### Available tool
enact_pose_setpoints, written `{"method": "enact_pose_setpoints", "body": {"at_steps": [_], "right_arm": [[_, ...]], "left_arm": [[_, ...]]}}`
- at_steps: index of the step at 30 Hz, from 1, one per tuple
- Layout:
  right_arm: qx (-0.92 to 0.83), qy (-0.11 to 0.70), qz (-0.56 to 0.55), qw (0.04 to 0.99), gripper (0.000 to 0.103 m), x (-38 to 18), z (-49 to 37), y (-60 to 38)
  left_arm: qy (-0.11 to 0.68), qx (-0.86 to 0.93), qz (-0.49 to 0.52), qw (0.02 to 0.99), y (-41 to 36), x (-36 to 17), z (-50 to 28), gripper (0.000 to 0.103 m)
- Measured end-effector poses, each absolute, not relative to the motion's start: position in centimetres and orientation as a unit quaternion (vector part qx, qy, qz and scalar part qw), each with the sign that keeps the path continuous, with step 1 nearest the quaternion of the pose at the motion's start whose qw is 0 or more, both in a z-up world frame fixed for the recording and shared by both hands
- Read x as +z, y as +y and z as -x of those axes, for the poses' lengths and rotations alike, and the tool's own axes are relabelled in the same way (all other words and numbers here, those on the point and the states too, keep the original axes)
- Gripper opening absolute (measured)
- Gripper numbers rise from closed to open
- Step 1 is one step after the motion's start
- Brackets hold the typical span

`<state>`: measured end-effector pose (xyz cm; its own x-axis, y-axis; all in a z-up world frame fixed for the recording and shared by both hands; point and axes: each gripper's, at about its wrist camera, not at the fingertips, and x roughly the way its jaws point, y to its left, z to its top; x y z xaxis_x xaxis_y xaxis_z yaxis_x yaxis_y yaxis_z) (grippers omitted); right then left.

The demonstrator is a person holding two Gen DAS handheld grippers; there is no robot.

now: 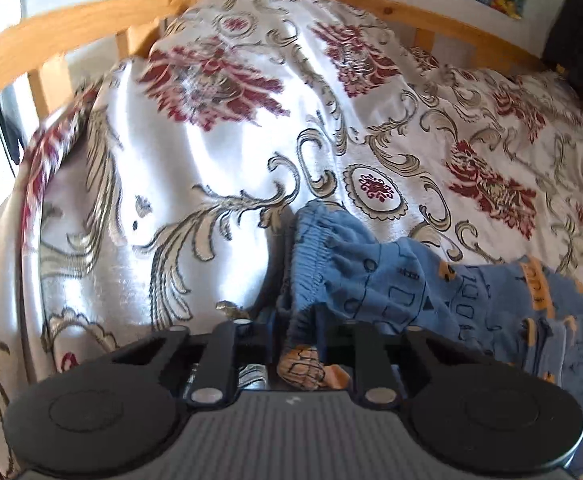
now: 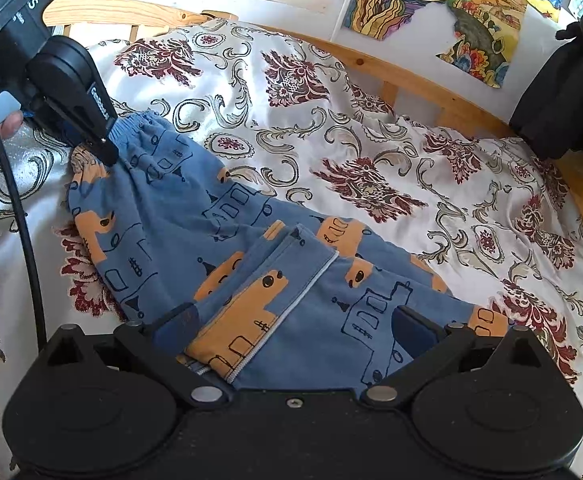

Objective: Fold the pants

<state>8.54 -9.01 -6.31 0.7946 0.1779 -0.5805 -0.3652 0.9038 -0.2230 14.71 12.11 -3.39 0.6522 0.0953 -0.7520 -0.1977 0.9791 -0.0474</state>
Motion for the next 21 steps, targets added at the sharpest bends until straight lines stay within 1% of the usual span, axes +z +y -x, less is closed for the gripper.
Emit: {"method": "enact_pose_setpoints", "body": {"at_steps": [4, 10, 15, 21], "right_arm": [[0.145, 0.283, 0.167, 0.933, 0.102, -6.3, -8.5, -8.9], [0.142, 0.258, 0.149, 0.944, 0.102, -5.2, -8.2, -9.9], [0.140, 0.266, 0.131, 0.945, 0.102, -4.7, -8.4, -11.0], [0.169, 0.295, 0.100, 0.935, 0.102, -3.6, -8.7, -14.3]], "left_arm": [[0.407, 0.078, 0.072, 0.907, 12.4, -3.3, -14.6, 0.014], [0.375, 0.066, 0.043, 0.924, 10.8, -1.7, -13.6, 0.013], [0.340, 0.043, 0.023, 0.939, 8.9, 0.3, -12.3, 0.013], [0.326, 0.022, 0.017, 0.945, 5.7, 2.4, -11.2, 0.013]]}}
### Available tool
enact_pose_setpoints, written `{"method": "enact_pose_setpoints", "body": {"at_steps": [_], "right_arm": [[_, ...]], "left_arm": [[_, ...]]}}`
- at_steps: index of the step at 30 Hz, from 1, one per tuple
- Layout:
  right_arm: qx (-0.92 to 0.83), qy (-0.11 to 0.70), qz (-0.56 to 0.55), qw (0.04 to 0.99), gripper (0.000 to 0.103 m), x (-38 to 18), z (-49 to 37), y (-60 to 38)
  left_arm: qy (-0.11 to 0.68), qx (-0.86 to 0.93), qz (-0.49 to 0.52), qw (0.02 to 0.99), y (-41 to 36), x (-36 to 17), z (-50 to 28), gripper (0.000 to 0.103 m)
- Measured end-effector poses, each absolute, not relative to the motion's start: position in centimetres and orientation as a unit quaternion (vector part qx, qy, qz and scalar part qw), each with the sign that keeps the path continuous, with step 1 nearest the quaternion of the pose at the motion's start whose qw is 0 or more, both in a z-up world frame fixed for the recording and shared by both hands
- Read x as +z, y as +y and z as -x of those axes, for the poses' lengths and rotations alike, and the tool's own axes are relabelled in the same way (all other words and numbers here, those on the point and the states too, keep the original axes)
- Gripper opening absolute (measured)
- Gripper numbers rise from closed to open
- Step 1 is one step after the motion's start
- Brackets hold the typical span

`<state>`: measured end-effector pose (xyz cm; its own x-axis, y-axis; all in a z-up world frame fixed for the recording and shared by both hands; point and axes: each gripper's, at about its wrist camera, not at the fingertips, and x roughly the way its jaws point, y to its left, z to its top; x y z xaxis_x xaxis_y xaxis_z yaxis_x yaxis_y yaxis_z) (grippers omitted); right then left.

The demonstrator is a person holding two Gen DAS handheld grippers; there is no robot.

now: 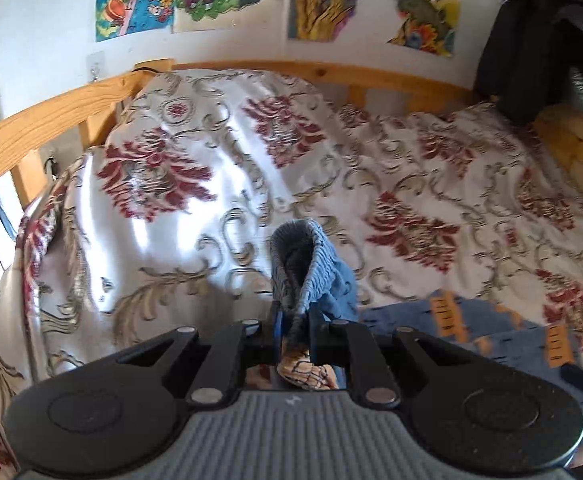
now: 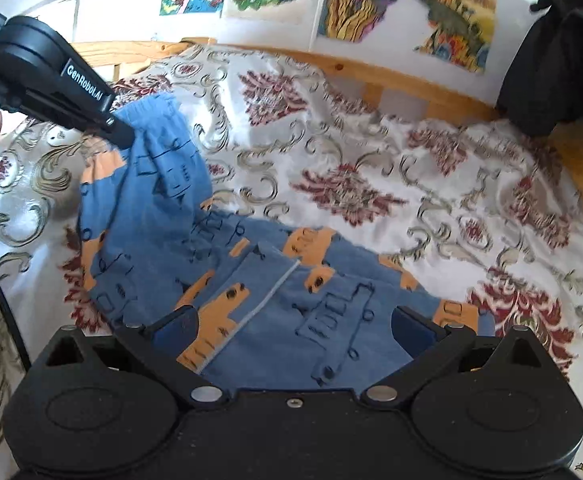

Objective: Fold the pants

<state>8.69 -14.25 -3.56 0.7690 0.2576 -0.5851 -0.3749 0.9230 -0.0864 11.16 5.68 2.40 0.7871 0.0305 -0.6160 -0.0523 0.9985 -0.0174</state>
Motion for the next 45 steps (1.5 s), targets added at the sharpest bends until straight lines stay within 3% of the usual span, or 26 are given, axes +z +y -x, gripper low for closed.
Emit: {"method": "enact_pose_setpoints", "body": {"at_steps": [10, 20, 23, 30, 35, 41, 45], "right_arm": [[0.195, 0.294, 0.178, 0.919, 0.102, -2.0, -8.3, -20.9], [0.118, 0.343, 0.165, 0.917, 0.102, -0.8, -10.5, -31.7], [0.088, 0.351, 0.095, 0.927, 0.102, -0.7, -11.8, -35.0], [0.170, 0.345, -0.181, 0.905, 0.096, -1.0, -13.9, -40.5], [0.224, 0.367, -0.246, 0.869, 0.081, -2.1, -15.1, -40.1], [0.246, 0.400, -0.305, 0.829, 0.048, -4.1, -16.3, -39.8], [0.248, 0.411, -0.313, 0.819, 0.020, -4.8, -16.8, -39.8]], "left_arm": [[0.313, -0.031, -0.057, 0.948, -5.7, 4.2, -9.5, 0.013], [0.318, -0.089, -0.142, 0.933, -17.5, 0.6, -7.9, 0.013], [0.324, -0.091, -0.170, 0.926, -20.0, -0.9, -7.7, 0.013], [0.317, -0.104, -0.249, 0.909, -24.6, -3.2, -6.4, 0.013], [0.309, -0.116, -0.287, 0.899, -27.3, -4.5, -5.4, 0.013], [0.303, -0.127, -0.310, 0.892, -29.1, -6.1, -4.8, 0.014], [0.308, -0.124, -0.316, 0.889, -29.4, -6.6, -5.0, 0.014]]}}
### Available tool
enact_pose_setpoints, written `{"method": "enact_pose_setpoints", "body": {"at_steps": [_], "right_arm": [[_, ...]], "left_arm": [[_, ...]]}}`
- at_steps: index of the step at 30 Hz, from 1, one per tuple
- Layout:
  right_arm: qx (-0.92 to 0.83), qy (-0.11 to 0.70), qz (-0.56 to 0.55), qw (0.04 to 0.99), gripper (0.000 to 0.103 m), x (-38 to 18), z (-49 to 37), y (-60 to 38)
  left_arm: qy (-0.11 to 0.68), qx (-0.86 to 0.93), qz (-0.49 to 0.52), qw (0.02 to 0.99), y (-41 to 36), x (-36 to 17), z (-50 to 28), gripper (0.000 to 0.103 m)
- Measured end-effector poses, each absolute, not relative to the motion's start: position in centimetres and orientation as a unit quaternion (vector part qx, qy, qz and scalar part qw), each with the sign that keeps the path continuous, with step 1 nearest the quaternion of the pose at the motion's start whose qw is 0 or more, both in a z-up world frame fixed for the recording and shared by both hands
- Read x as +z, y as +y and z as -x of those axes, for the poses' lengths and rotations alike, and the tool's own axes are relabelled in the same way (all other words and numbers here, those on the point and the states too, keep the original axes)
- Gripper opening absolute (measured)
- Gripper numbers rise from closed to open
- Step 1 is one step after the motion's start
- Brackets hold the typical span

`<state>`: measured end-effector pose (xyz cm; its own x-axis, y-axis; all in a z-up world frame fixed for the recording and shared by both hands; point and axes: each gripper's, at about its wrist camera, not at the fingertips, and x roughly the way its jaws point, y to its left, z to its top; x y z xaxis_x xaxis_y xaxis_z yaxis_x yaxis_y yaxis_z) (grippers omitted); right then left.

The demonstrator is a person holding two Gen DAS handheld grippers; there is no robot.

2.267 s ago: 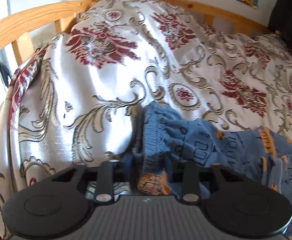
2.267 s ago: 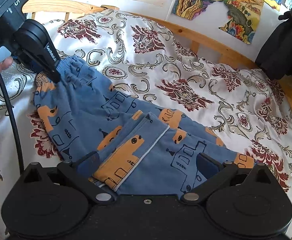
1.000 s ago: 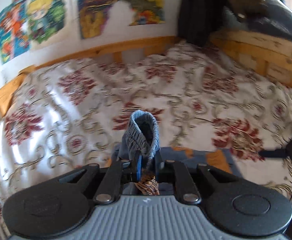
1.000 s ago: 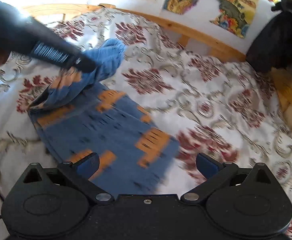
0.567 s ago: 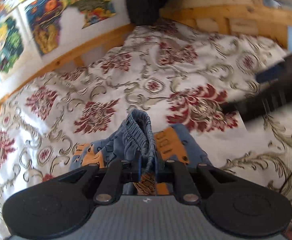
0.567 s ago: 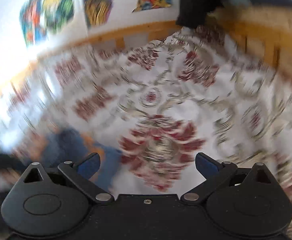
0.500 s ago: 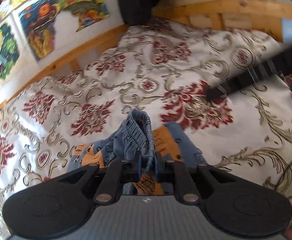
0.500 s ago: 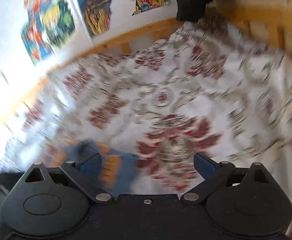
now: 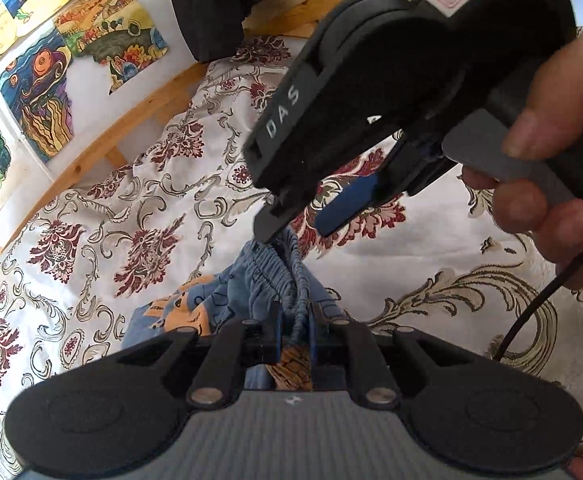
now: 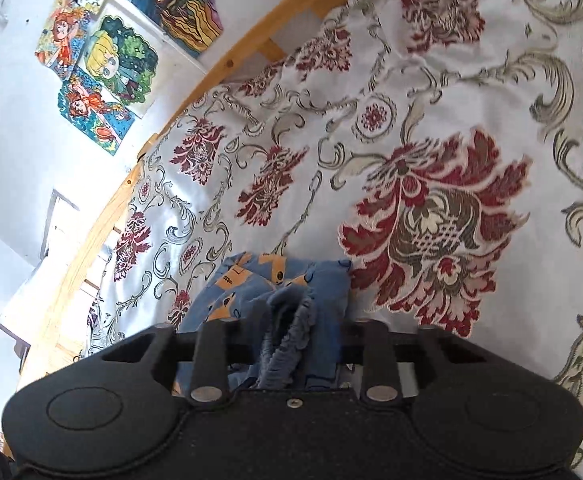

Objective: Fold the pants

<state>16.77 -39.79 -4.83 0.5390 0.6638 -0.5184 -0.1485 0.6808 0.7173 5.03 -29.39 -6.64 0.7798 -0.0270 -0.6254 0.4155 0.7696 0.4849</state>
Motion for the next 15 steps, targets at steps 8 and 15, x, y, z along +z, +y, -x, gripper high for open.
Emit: {"method": "enact_pose_setpoints", "body": {"at_steps": [8, 15], "right_arm": [[0.208, 0.427, -0.213, 0.854, 0.027, -5.1, -16.1, -38.1], [0.166, 0.379, -0.121, 0.902, 0.074, -3.2, -13.3, -36.0]], "left_arm": [[0.345, -0.173, -0.250, 0.888, -28.0, -7.0, -5.8, 0.036], [0.383, -0.245, -0.165, 0.875, -21.8, -3.4, -6.0, 0.052]]}}
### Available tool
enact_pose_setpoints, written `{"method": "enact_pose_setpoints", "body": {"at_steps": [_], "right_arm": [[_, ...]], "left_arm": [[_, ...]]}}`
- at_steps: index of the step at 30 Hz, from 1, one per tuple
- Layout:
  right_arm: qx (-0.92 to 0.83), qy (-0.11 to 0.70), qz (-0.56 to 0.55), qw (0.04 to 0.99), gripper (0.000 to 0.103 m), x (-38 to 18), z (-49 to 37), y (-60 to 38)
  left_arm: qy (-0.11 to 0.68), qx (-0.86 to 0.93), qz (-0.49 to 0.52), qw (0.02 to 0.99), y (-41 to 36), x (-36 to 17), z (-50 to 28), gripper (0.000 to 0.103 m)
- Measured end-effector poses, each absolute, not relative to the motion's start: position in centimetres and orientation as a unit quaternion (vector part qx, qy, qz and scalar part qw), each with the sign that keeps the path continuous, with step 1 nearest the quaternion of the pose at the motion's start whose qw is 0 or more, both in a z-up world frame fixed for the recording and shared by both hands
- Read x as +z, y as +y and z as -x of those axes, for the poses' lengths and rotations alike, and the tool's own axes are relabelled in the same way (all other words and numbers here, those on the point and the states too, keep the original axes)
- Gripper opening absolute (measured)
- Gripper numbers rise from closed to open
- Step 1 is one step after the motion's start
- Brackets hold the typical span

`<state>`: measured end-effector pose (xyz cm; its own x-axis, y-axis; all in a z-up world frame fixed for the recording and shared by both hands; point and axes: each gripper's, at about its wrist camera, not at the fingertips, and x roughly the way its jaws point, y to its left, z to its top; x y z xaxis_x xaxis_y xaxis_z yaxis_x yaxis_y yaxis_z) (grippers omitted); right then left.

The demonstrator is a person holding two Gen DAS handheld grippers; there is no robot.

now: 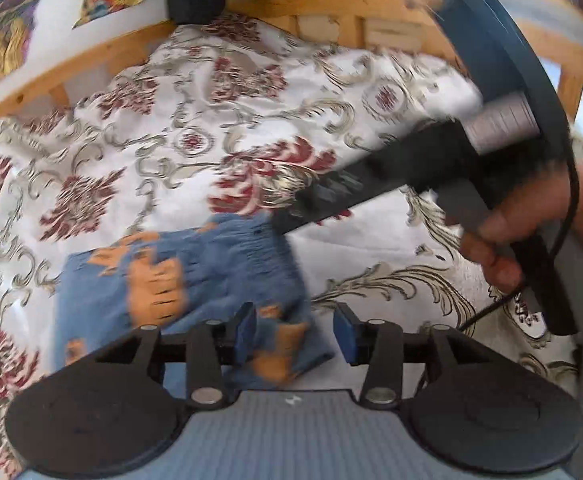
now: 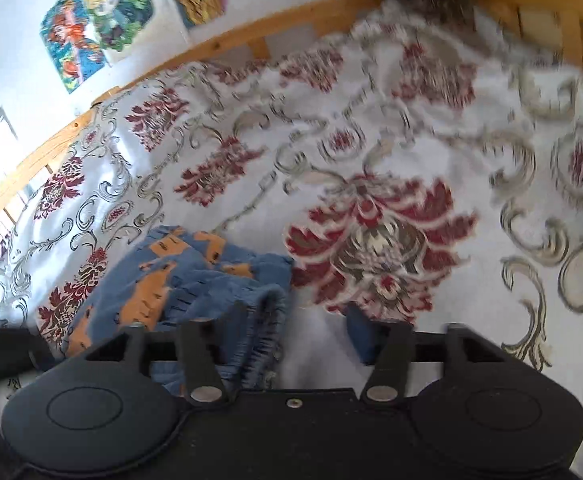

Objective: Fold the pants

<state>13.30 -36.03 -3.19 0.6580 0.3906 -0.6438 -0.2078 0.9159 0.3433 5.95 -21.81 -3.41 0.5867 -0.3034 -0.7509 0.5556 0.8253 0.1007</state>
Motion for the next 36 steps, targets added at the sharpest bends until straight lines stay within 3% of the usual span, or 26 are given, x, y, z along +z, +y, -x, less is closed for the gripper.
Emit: {"method": "enact_pose_setpoints", "body": {"at_steps": [1, 5, 9, 12, 14, 17, 23, 29, 36], "right_arm": [[0.169, 0.369, -0.116, 0.907, 0.084, -2.8, -12.8, -35.5], [0.147, 0.330, -0.038, 0.932, 0.092, -1.7, -10.9, -31.4], [0.096, 0.367, 0.065, 0.923, 0.092, -3.7, -10.2, -28.1], [0.078, 0.407, 0.092, 0.905, 0.093, -5.4, -9.6, -27.8], [0.073, 0.408, 0.103, 0.904, 0.095, -5.7, -9.3, -27.8], [0.070, 0.401, 0.116, 0.906, 0.098, -5.8, -9.0, -27.7], [0.061, 0.348, 0.126, 0.927, 0.100, -3.4, -6.1, -28.4], [0.040, 0.240, 0.163, 0.956, 0.102, -2.9, -7.8, -26.7], [0.030, 0.294, 0.183, 0.938, 0.102, -5.7, -12.8, -26.7]], "left_arm": [[0.385, -0.240, -0.154, 0.878, -20.5, -2.7, -6.2, 0.057], [0.389, -0.172, -0.099, 0.900, -14.0, -1.1, -8.2, 0.078], [0.400, -0.101, -0.051, 0.910, -9.7, -2.9, -10.1, 0.084], [0.464, -0.046, -0.024, 0.884, -7.9, -5.5, -11.2, 0.085], [0.499, -0.045, -0.030, 0.865, -7.4, -6.8, -11.2, 0.089], [0.491, -0.043, -0.078, 0.867, -7.7, -6.7, -10.3, 0.097], [0.512, -0.032, -0.049, 0.857, -6.6, -5.6, -10.0, 0.098], [0.412, -0.011, -0.052, 0.910, -6.5, -2.5, -10.6, 0.101], [0.368, -0.022, -0.193, 0.909, -11.3, -5.2, -18.0, 0.098]]}}
